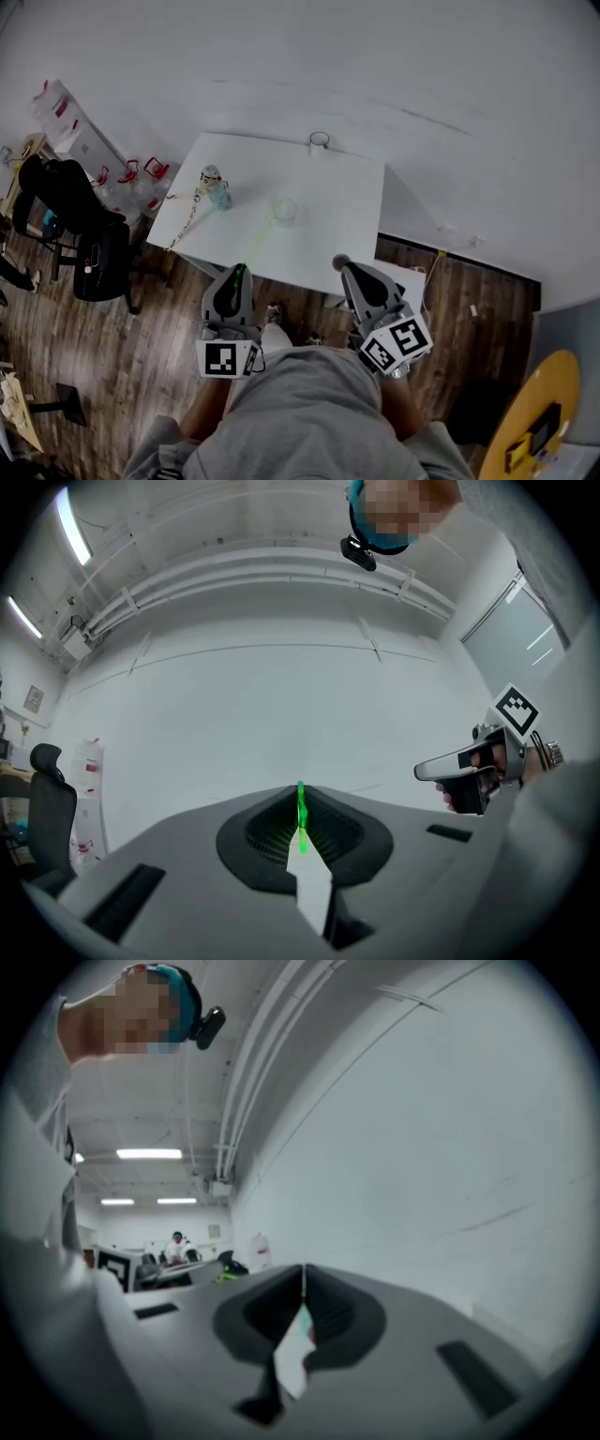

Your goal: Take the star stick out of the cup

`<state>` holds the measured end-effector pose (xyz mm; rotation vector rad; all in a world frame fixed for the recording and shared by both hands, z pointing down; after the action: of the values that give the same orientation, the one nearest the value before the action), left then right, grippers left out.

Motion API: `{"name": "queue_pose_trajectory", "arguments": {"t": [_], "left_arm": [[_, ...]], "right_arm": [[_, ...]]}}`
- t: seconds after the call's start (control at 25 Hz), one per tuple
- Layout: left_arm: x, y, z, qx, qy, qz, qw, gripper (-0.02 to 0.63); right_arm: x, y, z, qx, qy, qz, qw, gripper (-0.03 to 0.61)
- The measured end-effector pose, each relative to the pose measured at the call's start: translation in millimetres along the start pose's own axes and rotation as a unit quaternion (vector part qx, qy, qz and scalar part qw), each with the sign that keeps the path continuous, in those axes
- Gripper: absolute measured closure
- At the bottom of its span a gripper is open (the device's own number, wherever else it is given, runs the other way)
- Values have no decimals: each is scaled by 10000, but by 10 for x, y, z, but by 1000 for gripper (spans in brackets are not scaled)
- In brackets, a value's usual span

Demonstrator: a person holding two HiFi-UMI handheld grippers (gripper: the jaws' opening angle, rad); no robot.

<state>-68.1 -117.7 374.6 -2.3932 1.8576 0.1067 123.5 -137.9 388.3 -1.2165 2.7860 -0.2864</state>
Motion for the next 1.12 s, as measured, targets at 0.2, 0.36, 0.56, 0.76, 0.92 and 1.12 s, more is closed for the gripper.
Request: {"name": "queue_pose_trajectory", "arguments": {"t": [0.2,0.36,0.56,0.76,0.92,1.12], "left_arm": [[-8,-1,-18,-22,6,-15,10000,569],[-38,-16,-39,-90,14,-49,9999,569],[-48,-28,-51,-97,5,-58,9999,569],[-65,-9,-47,-97,-5,-62,9999,569],[-68,7,-50,-116,4,-61,9999,569],[-62,6,-69,-131,25,-77,9999,569]], "right_arm": [[32,32,-4,-15,18,73,10000,543],[26,73,1,1,-2,147,9999,543],[28,72,-3,-57,10,164,9998,543],[34,100,-14,-72,40,168,9998,543],[47,98,-13,-56,39,151,9999,543],[57,89,-30,-39,70,124,9999,543]]}}
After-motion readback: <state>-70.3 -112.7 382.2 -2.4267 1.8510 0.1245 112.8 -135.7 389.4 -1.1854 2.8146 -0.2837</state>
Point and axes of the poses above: the fingertips, and each gripper's own axes: x forward along the fingers, y to its left, z out of its top, the point moved 1 cm from there along -x, backward along the fingers, and after that the axes turned 1 degree about -x, right-handed, at the moved point
